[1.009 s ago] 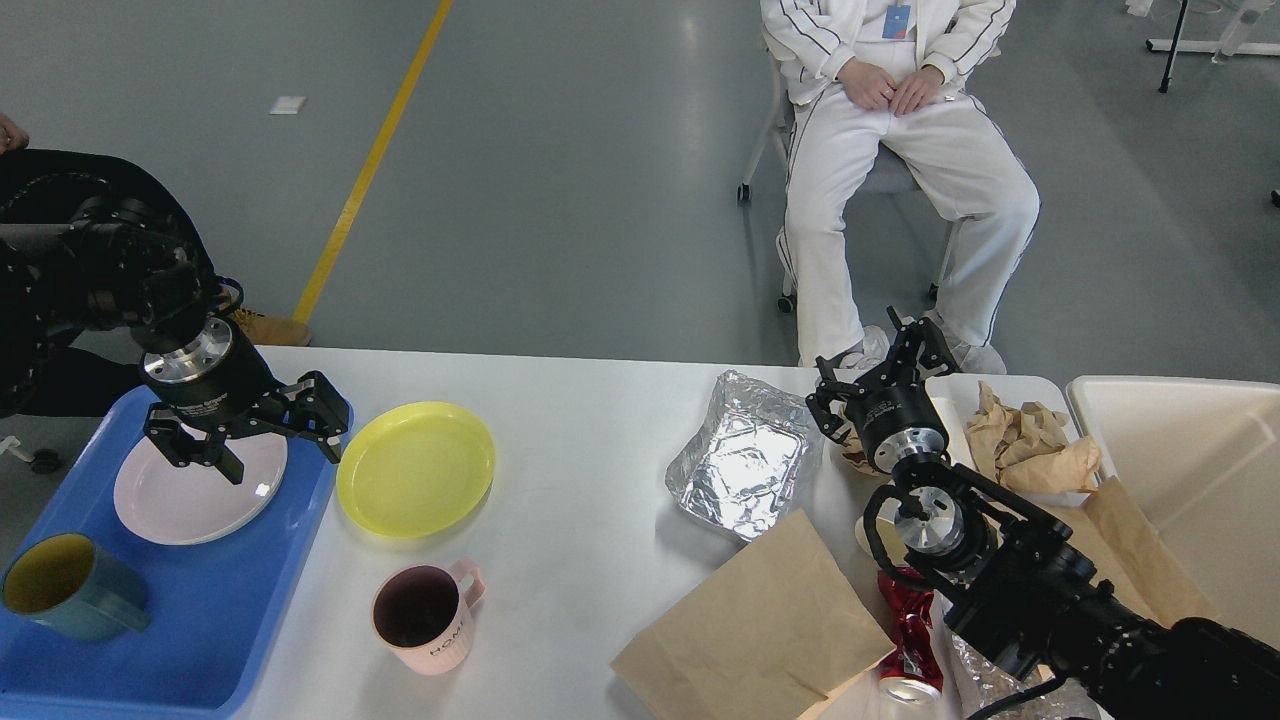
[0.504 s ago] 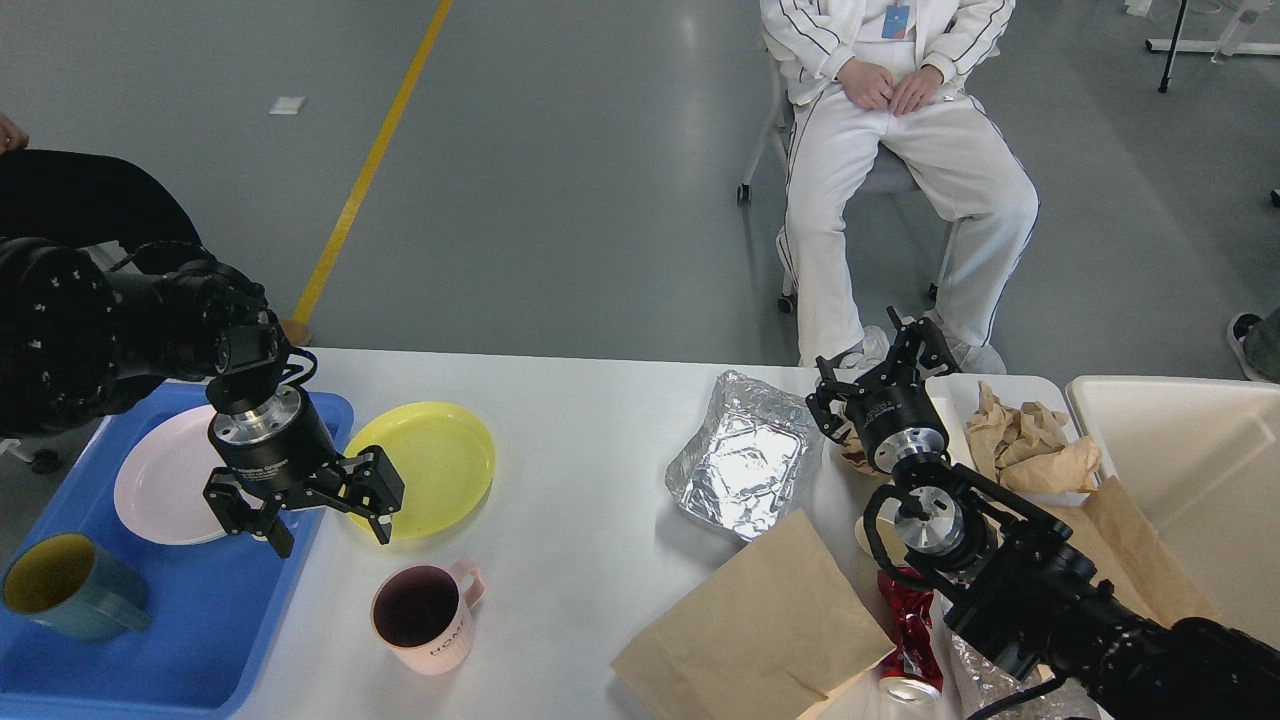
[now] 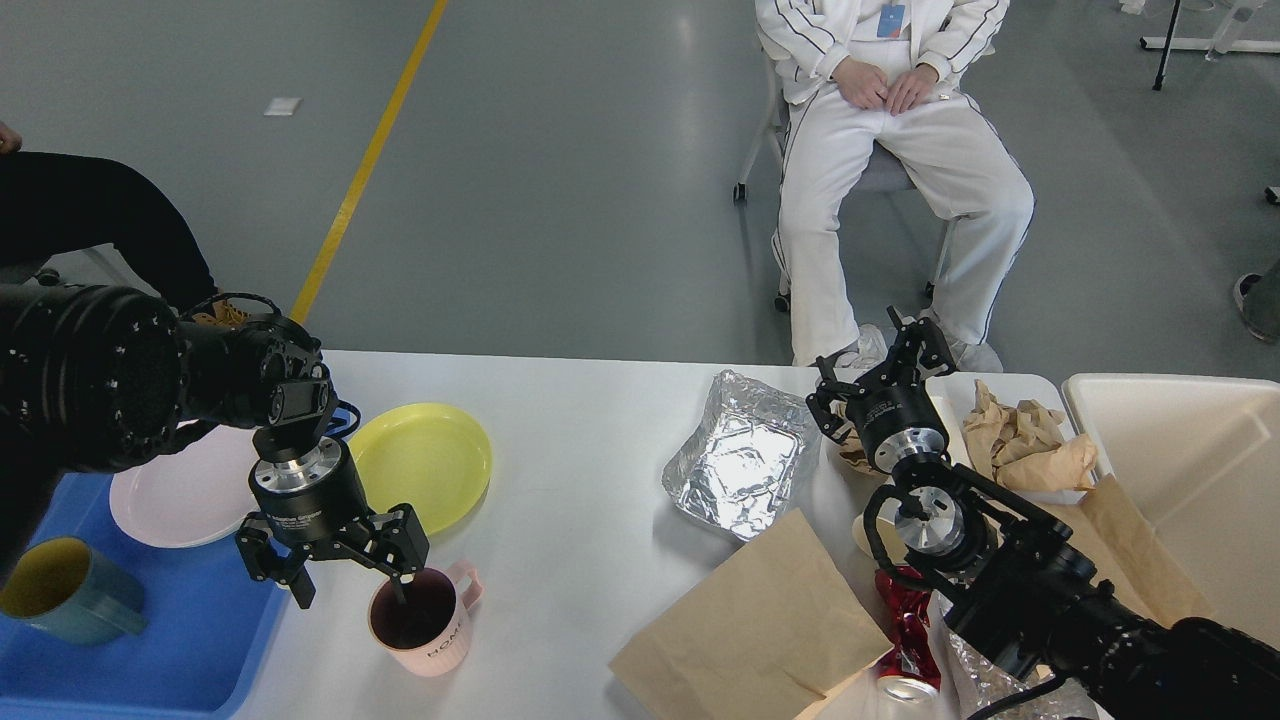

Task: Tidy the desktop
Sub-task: 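Lower the left gripper onto the pink mug rim and grasp it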

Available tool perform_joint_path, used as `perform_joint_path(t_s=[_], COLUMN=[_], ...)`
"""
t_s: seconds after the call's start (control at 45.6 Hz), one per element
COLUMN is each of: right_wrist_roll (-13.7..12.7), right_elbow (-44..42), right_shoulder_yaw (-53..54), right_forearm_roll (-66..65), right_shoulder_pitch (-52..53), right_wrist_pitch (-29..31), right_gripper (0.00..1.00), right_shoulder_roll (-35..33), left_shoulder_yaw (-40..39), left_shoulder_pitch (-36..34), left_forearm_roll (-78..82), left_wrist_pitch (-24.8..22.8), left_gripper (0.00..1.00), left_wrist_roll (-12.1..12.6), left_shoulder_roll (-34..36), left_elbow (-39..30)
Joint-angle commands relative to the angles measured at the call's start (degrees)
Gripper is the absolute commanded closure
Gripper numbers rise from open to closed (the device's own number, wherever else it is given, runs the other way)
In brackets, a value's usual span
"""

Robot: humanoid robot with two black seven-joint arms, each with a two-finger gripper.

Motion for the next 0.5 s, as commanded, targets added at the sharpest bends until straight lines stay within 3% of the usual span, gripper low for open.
perform_joint_path(t_s=[0.0, 0.175, 0.241, 0.285, 0.351, 0.482], right_wrist_roll=[0.0, 0.0, 0.09, 0.0, 0.0, 0.0], right_elbow=[-0.01, -0.01, -0.01, 0.08, 0.08, -0.01], right_shoulder_yaw=[0.0, 0.0, 0.0, 0.0, 0.0, 0.0], right_forearm_roll=[-0.02, -0.02, -0.02, -0.02, -0.02, -0.02], right_shoulder_pitch=[0.0, 0.0, 0.0, 0.0, 0.0, 0.0], right_wrist_pitch=[0.0, 0.0, 0.0, 0.0, 0.0, 0.0], right_gripper=[0.0, 0.0, 0.0, 0.0, 0.0, 0.0], right_shoulder_roll=[0.0, 0.0, 0.0, 0.0, 0.0, 0.0], left_shoulder_yaw=[-0.13, -1.09, -1.36, -1.36, -1.36, -1.45], left_shoulder_pitch=[0.62, 2.47, 3.09, 3.09, 3.09, 3.09], left_forearm_roll=[0.0, 0.0, 0.09, 0.17, 0.09, 0.09], left_wrist_pitch=[0.0, 0.0, 0.0, 0.0, 0.0, 0.0], left_gripper=[0.04, 0.12, 0.36, 0.45, 0.53, 0.58], left_wrist_roll=[0.06, 0.05, 0.14, 0.32, 0.84, 1.02], left_shoulder_roll=[-1.31, -3.34, -3.69, -3.69, -3.69, -3.69], left_elbow=[0.77, 0.77, 0.77, 0.77, 0.86, 0.95])
